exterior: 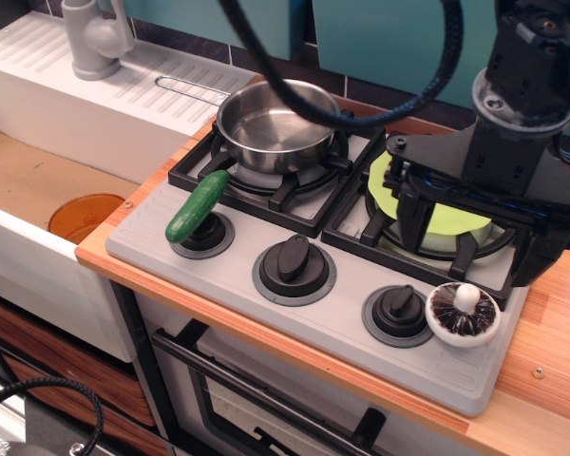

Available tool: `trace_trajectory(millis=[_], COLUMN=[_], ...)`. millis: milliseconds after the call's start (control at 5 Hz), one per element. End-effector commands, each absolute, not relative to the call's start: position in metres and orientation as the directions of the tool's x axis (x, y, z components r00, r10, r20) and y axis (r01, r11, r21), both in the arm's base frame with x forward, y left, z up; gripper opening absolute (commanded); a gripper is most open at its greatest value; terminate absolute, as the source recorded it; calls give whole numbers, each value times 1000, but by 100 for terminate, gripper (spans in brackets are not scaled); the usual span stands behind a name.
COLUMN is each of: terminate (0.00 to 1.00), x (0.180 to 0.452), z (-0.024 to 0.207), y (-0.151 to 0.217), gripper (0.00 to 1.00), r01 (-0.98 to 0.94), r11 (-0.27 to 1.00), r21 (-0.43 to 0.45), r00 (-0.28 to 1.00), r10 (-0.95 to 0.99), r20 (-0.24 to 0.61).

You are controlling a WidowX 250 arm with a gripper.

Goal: Put mushroom on plate and pickle in pot or pan on stove

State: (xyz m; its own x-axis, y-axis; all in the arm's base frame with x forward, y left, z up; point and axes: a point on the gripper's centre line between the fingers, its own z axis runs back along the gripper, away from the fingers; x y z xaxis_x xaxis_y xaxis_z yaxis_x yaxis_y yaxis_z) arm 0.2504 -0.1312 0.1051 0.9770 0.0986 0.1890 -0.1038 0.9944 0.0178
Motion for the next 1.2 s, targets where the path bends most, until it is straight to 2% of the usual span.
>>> trace_trajectory(millis=[0, 400, 1000], terminate=[0, 0, 0], x=[250, 244, 259], z=[105, 81, 52], y=[-131, -148, -164], gripper=[100, 100, 100], r01=[-104, -147, -175], r11=[994, 989, 984], r21=[18, 29, 22], r00=[977, 959, 929], r10=[99, 136, 158], r20=[189, 249, 334])
